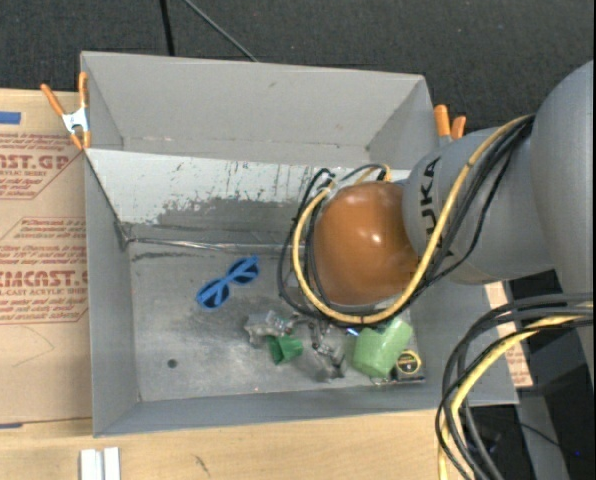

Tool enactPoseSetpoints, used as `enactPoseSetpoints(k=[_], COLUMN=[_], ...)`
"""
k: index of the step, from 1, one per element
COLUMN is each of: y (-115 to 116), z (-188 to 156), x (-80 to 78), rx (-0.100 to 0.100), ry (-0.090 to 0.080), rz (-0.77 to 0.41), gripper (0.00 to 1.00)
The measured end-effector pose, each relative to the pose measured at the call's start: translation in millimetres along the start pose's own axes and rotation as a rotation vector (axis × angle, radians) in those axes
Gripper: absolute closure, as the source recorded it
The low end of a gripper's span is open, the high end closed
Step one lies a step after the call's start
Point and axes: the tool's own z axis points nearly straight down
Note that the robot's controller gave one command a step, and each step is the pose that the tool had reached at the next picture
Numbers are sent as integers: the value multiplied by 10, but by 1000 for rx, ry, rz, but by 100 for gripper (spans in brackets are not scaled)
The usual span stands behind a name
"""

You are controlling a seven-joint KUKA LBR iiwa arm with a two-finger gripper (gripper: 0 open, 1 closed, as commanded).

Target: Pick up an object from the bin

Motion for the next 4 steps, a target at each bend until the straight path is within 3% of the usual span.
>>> enactPoseSetpoints(k=[1, 2, 3, 4], y=[0, 0, -533, -13], z=[-12, -12, 0, 12], x=[-19, -19, -241, 150], rx=[1, 1, 7, 0], ry=[-4, -4, -8, -3], rz=[-1, -1, -18, -272], gripper=[100, 0, 0, 0])
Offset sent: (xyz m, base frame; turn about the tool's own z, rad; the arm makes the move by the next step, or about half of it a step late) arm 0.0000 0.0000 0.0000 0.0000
